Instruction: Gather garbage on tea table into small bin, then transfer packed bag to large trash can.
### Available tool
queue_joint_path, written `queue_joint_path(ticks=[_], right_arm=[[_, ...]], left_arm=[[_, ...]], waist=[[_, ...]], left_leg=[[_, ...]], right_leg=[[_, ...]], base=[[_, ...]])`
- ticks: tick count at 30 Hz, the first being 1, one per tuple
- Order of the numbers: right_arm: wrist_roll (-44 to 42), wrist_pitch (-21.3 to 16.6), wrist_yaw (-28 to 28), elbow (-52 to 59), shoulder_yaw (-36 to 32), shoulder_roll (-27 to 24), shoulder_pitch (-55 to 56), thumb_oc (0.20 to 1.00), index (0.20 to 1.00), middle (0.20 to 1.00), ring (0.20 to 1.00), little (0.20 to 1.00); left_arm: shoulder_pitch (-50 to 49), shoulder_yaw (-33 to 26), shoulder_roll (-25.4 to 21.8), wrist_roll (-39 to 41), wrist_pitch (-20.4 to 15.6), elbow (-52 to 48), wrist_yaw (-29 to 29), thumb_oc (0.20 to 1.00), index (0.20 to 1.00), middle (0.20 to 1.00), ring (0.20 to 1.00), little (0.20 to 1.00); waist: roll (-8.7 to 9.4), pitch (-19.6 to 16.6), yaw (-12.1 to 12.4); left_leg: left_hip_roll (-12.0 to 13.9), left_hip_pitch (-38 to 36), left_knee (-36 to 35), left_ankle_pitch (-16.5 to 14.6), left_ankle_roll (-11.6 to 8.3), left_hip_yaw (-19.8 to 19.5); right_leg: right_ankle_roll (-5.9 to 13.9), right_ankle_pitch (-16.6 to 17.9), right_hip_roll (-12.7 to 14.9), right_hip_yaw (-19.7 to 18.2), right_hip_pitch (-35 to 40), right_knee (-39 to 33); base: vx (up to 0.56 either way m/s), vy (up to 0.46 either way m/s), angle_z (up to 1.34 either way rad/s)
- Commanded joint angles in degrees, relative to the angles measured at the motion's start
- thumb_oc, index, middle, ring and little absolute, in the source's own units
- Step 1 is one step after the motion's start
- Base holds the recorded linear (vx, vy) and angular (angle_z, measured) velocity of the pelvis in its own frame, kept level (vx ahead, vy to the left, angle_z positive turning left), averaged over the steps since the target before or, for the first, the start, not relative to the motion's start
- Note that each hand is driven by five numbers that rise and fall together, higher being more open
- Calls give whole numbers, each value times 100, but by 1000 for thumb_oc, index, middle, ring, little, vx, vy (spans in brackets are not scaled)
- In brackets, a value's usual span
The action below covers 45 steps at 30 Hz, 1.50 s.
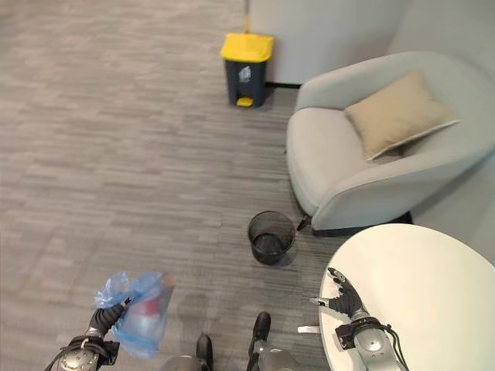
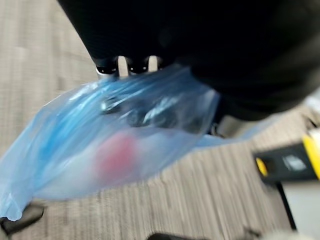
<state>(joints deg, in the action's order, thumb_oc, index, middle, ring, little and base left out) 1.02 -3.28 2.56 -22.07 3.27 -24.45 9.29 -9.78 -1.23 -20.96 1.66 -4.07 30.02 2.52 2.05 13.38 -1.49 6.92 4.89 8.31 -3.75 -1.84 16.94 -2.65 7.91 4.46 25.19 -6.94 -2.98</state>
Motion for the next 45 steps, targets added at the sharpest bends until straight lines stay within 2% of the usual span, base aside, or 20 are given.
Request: queue_joint_path(ticks=[1,5,10,12,15,18,21,26,27,28,29,31,33,37,40,41,42,43,44,45], right_arm=[[-161,-214,218,-1,-186,42,-111,1000,1000,1000,1000,1000],[-117,-156,237,-65,-135,59,-183,1000,1000,1000,1000,1000],[-69,-130,225,-56,60,242,-385,1000,1000,1000,1000,1000],[-88,-136,241,-81,78,279,-423,1000,1000,1000,1000,1000],[-151,-136,264,-89,158,286,-527,1000,1000,1000,1000,1000],[-235,-184,321,-121,189,211,-596,1000,1000,1000,1000,1000],[-207,-142,318,-113,184,164,-576,1000,1000,1000,1000,1000],[-199,-162,294,-104,132,108,-371,1000,1000,1000,1000,1000],[-186,-162,288,-95,122,109,-335,1000,1000,1000,1000,1000],[-201,-163,257,-94,88,75,-243,1000,1000,1000,1000,1000],[-202,-163,257,-93,89,74,-241,1000,1000,1000,1000,1000],[-265,-169,272,-94,67,10,-203,1000,1000,1000,1000,1000],[-275,-164,293,-103,78,-23,-235,1000,1000,1000,1000,1000],[-303,-186,331,-101,54,-81,-356,1000,1000,1000,1000,1000],[-332,-200,367,-159,69,-36,-394,1000,1000,1000,1000,1000],[-332,-201,367,-160,69,-35,-394,1000,1000,1000,1000,1000],[-333,-195,393,-241,80,6,-395,1000,1000,1000,1000,1000],[-333,-195,393,-241,80,6,-395,1000,1000,1000,1000,1000],[-322,-172,400,-346,97,47,-440,1000,1000,1000,1000,1000],[-285,-171,366,-372,85,78,-427,1000,1000,1000,1000,1000]], left_arm=[[30,-133,-354,188,-172,-130,141,200,200,200,200,200],[72,-56,-340,151,-175,-139,141,200,200,200,200,200],[176,42,-423,109,-187,-354,177,200,200,200,200,200],[219,64,-442,114,-195,-371,194,200,200,200,200,200],[406,152,-449,171,-233,-367,239,200,200,200,200,200],[602,266,-427,207,-254,-344,279,200,200,200,200,200],[673,323,-384,205,-236,-263,296,200,200,200,200,200],[595,403,-334,129,-240,-297,248,200,200,200,200,200],[541,402,-313,127,-226,-317,234,200,200,200,200,200],[463,373,-311,162,-213,-380,184,200,200,200,200,200],[460,372,-310,162,-212,-382,184,200,200,200,200,200],[432,388,-288,210,-224,-381,200,200,200,200,200,200],[471,393,-281,237,-211,-390,222,200,200,200,200,200],[531,415,-305,221,-218,-457,210,200,200,200,200,200],[491,393,-328,188,-220,-503,208,200,200,200,200,200],[489,393,-329,188,-219,-503,209,200,200,200,200,200],[473,384,-327,186,-218,-554,198,200,200,200,200,200],[473,384,-327,186,-218,-554,198,200,200,200,200,200],[422,341,-316,246,-244,-658,189,200,200,200,200,200],[330,329,-310,222,-233,-687,140,200,200,200,200,200]], waist=[[19,-349,-151],[42,-341,-151],[82,-142,-41],[83,-88,-62],[38,36,-197],[29,112,-314],[16,116,-396],[6,-88,-540],[-15,-145,-581],[-19,-232,-640],[-27,-234,-646],[33,-206,-632],[69,-173,-597],[265,-68,-382],[251,-31,-175],[259,-29,-173],[186,-40,-57],[186,-40,-57],[128,-91,118],[147,-148,147]], left_leg=[[87,91,150,-245,-171,273],[-31,92,77,-293,-92,146],[-439,-4,12,-563,261,-91],[-505,-35,-7,-586,312,-148],[-629,-120,-122,-497,392,-273],[-811,-465,-253,-720,424,-522],[-851,-733,-258,-926,374,-742],[-717,-1072,-28,-1201,102,-796],[-573,-1067,127,-1129,-15,-732],[-225,-910,833,-767,-206,-558],[-212,-896,858,-780,-212,-566],[-12,-536,1850,-253,-259,-558],[-31,-279,1971,-340,-172,-611],[-244,727,1586,-582,-29,-700],[-423,1289,919,111,-179,-945],[-430,1273,895,122,-180,-940],[-518,1447,372,529,-247,-1065],[-518,1447,372,529,-247,-1065],[-620,1587,-62,843,-263,-1098],[-603,1407,-146,708,-215,-1041]], right_leg=[[807,-1218,485,-252,507,620],[875,-1210,626,-226,539,711],[1015,-1237,1043,-693,68,1938],[1034,-1197,994,-928,-123,2244],[916,-1124,500,-1508,-770,2368],[910,-885,302,-1484,-1209,1884],[979,-722,382,-1244,-1400,1627],[817,-939,379,-1079,-1115,1693],[772,-1001,358,-1024,-1018,1678],[641,-1163,236,-936,-723,1604],[637,-1161,227,-926,-719,1596],[399,-1388,-16,-1052,-320,1454],[370,-1453,-46,-1114,-222,1396],[418,-1539,-107,-1459,200,1074],[441,-1578,-288,-1679,555,814],[442,-1577,-281,-1682,561,809],[454,-1604,-419,-1820,762,688],[454,-1604,-419,-1820,762,688],[456,-1770,-532,-2106,1138,611],[501,-1897,-493,-2185,1278,615]], base=[[86,124,60],[89,170,49],[88,237,0],[67,109,14],[55,82,24],[405,-1,27],[356,-93,55],[331,-166,56],[472,-335,51],[340,-262,40],[457,-337,46],[345,-242,14],[202,-109,-61],[249,-37,-50],[239,20,-58],[319,48,-57],[206,35,-57],[624,155,-113],[573,177,-96],[847,294,-119]])
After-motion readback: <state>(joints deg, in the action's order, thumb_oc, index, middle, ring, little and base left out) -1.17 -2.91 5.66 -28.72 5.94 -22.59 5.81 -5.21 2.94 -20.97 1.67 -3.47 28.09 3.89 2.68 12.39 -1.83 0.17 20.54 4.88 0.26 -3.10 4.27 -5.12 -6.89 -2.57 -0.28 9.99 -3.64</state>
